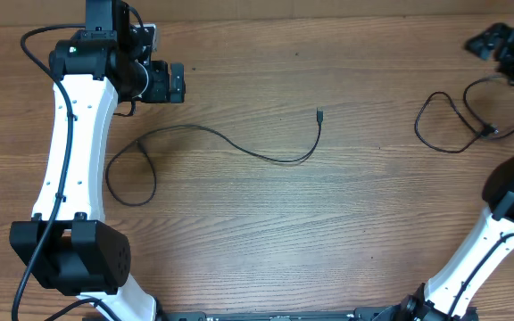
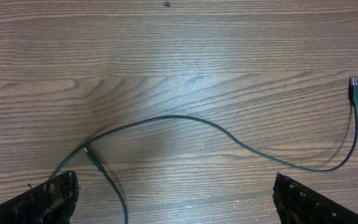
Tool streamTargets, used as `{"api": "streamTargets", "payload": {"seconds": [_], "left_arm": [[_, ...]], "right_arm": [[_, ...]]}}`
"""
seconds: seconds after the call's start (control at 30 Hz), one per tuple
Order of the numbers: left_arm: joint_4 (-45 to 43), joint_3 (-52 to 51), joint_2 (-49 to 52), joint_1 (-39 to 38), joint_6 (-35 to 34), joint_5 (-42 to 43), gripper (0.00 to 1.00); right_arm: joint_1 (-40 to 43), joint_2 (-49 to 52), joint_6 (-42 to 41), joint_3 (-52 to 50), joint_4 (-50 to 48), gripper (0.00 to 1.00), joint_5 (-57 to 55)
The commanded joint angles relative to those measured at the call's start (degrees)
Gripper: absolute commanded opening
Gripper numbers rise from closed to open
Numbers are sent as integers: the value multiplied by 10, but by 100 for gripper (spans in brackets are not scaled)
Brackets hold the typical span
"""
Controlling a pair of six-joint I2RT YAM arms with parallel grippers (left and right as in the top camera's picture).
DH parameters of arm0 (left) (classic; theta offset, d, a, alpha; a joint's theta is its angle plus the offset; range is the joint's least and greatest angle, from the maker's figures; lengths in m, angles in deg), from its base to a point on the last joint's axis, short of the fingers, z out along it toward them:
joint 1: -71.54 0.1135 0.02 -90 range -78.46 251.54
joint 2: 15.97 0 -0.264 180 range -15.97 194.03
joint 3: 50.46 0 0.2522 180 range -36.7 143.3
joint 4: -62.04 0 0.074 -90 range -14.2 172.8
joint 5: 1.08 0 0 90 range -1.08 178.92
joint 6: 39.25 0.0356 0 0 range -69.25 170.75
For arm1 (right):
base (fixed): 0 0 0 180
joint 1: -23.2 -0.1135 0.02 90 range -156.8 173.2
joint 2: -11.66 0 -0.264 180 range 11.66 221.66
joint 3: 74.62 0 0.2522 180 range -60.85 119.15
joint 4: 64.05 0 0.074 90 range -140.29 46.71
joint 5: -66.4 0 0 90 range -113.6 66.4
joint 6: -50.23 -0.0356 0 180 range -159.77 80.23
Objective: Untangle cables
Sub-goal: 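Reach the right gripper back to the remaining black cable and grasp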
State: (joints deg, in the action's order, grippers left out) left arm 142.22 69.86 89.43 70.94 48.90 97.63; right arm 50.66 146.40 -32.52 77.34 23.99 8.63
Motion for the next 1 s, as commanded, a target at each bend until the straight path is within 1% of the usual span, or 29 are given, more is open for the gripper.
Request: {"api": "streamTargets", "payload": {"seconds": [0.0, 0.1, 0.2, 0.43, 0.57, 0.67, 0.87, 0.97], "left_arm": [[0, 12, 2, 3, -12, -2, 99], [0, 12, 2, 2, -12, -2, 100], [0, 12, 2, 2, -12, -2, 100], [0, 12, 2, 3, -12, -2, 100], [0, 12, 2, 3, -12, -2, 100], [0, 12, 2, 2, -12, -2, 100], [0, 12, 2, 3, -12, -2, 99], [0, 12, 2, 3, -12, -2, 100]], "right_arm": [[-62, -27, 119, 2, 59, 100, 86], [-116, -27, 230, -2, 117, 100, 65], [-174, -26, 287, -3, 144, 100, 34], [-311, -25, 345, -17, 139, 100, -49], [-387, -25, 381, -45, 145, 100, -84], [-435, -24, 383, -77, 139, 100, -114], [-509, -24, 383, -170, 110, 100, -188], [-523, -24, 382, -198, 111, 100, -189]]}}
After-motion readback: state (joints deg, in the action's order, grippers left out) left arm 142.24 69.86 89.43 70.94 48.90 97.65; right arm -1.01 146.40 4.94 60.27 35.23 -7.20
